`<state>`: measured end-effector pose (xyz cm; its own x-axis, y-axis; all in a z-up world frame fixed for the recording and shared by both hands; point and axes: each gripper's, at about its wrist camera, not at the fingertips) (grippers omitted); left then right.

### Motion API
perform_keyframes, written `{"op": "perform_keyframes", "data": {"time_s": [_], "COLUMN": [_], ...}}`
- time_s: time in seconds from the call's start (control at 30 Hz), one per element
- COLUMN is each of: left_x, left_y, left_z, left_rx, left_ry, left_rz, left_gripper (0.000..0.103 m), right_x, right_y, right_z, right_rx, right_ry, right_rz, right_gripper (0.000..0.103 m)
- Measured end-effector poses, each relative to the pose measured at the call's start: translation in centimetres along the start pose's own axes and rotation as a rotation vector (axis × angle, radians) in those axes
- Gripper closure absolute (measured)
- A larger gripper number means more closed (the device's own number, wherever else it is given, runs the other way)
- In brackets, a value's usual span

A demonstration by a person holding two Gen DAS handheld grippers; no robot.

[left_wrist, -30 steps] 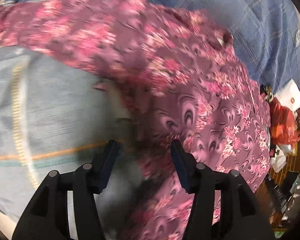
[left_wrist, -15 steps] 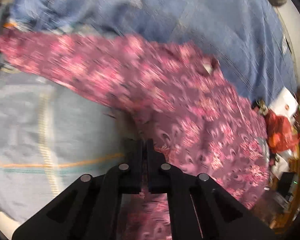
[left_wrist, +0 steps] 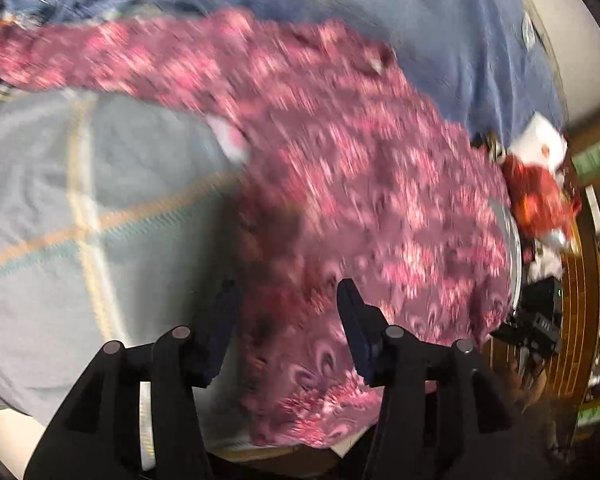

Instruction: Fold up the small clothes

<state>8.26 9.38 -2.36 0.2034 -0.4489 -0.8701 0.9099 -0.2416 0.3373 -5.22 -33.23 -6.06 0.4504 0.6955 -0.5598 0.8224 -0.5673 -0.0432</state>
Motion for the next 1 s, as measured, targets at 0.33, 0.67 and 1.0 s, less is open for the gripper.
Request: {"op": "perform_keyframes", "data": {"time_s": [0.33, 0.67, 1.0], "left_x": [3.2, 3.2, 2.2], "left_y": [-0.9, -1.4, -2.0], "left_z": [1.3, 0.5, 0.3], "left_rx": [-0.022, -0.044, -0.065], "left_ry": [0.031, 0.041, -0.009], "left_rz": [-0.053, -0.055, -0.056], "left_gripper": [0.052, 0.046, 0.037], "right_x": [4.8, -5.0, -10.7], "right_y": [-1.7, -3.4, -2.1], "right_z": [-3.0, -6.3, -3.4], "right_rx": [-0.128, -0.257, -0.145], "right_ry": [0.013, 0.086, -0.502], "right_rz": [-0.092, 0.15, 0.438], "right_gripper": [0.046, 0.095, 0.089]}}
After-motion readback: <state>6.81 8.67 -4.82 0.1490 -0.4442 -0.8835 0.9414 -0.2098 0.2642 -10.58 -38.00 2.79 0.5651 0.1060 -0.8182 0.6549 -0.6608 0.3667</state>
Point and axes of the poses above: each gripper's, at about its wrist camera, not at the fingertips, and x roughly the way its jaws point, z to its right, y to its top, and after that the axes turned 11 degrees about x, right-handed
